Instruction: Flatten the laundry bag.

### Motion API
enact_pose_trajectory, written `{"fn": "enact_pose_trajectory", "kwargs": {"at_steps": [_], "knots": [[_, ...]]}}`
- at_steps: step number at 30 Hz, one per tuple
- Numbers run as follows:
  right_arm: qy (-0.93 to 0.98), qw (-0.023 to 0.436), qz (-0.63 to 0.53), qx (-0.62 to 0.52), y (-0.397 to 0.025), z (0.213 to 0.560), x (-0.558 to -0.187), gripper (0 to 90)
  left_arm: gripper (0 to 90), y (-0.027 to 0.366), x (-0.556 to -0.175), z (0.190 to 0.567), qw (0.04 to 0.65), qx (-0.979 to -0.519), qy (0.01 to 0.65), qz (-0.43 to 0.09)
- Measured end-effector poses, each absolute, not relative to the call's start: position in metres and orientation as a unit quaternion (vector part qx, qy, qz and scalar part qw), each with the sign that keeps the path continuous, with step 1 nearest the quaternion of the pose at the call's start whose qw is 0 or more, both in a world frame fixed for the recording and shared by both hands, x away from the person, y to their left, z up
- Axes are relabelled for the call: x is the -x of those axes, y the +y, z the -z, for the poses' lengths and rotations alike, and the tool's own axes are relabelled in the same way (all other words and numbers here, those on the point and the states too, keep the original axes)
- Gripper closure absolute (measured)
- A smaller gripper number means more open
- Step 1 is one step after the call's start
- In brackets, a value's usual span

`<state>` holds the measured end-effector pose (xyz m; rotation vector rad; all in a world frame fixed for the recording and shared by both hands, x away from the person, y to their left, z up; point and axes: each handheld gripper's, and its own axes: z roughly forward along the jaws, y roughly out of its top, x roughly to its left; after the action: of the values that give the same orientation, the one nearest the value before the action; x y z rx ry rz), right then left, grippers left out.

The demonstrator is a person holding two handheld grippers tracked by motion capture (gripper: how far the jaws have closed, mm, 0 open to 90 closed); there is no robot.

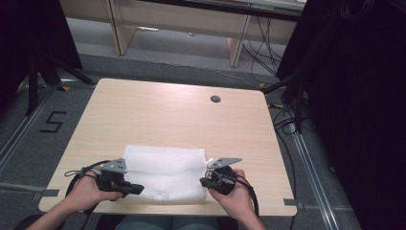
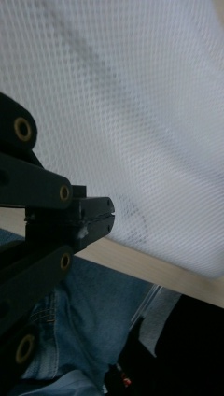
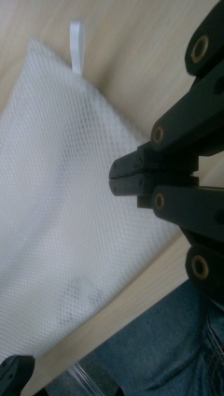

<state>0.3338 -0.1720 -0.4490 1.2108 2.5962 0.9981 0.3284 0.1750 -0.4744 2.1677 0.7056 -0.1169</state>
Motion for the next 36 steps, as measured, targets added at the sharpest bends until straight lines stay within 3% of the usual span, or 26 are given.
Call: {"fn": "enact_pose_trajectory", "kwargs": {"at_steps": [12, 36], "knots": [[0.888, 0.023, -0.269, -0.371, -0.151, 0.469, -0.339, 90.0, 89.4, 0.155, -0.337, 0.497, 0.316, -0.913, 0.257, 0.026], [0.872, 0.05, -0.223, -0.433, -0.165, 0.484, -0.391, 90.0, 89.3, 0.134, -0.388, 0.5, 0.318, -0.906, 0.279, -0.021]]}}
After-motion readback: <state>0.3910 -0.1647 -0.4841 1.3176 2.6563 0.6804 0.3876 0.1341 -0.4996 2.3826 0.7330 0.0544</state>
